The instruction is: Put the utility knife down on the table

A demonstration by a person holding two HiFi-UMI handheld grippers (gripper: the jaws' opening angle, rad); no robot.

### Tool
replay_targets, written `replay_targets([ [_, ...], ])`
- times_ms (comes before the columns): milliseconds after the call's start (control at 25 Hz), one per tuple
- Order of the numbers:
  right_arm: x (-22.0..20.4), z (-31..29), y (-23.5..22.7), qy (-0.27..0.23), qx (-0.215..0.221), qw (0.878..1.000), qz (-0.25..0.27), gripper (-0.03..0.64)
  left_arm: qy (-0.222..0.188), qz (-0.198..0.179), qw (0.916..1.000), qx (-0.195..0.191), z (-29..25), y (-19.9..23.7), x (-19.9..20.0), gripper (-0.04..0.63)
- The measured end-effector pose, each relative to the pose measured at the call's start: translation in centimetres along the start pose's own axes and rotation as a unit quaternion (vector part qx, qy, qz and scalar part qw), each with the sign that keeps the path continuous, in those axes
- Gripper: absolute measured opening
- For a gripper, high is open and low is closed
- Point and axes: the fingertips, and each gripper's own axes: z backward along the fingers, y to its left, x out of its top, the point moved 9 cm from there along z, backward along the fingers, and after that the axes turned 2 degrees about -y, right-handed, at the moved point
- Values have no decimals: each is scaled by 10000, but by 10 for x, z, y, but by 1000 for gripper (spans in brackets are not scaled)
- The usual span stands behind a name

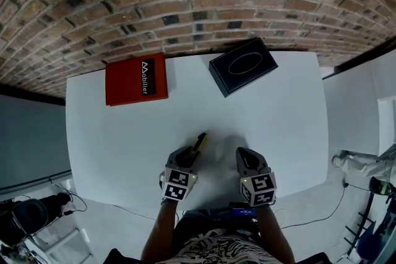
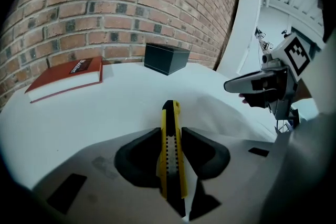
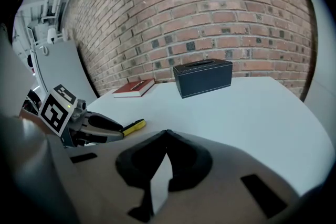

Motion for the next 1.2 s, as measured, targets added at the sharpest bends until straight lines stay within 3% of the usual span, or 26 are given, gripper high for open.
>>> replay_targets([
  [120,2,-1,-1,-27,17,10000,-5,0,65,-141,9999,18,-1,-2,1,124],
  [400,5,3,-1,-64,-21,10000,-26,0,74,-48,10000,3,-2,-1,0,126],
  [760,13,14,0,-214,-94,9997,34,1,-139,-66,9999,32,1,-4,7,146],
  [920,25,22,5,-422,-111,9990,123,1,-469,26,9989,87,15,-5,21,146],
  [1080,36,36,15,-590,-113,9979,233,0,-863,-238,9958,183,36,-8,41,144],
  [1200,44,43,27,-685,-33,9968,416,0,-1231,-222,9919,199,52,-11,54,141],
])
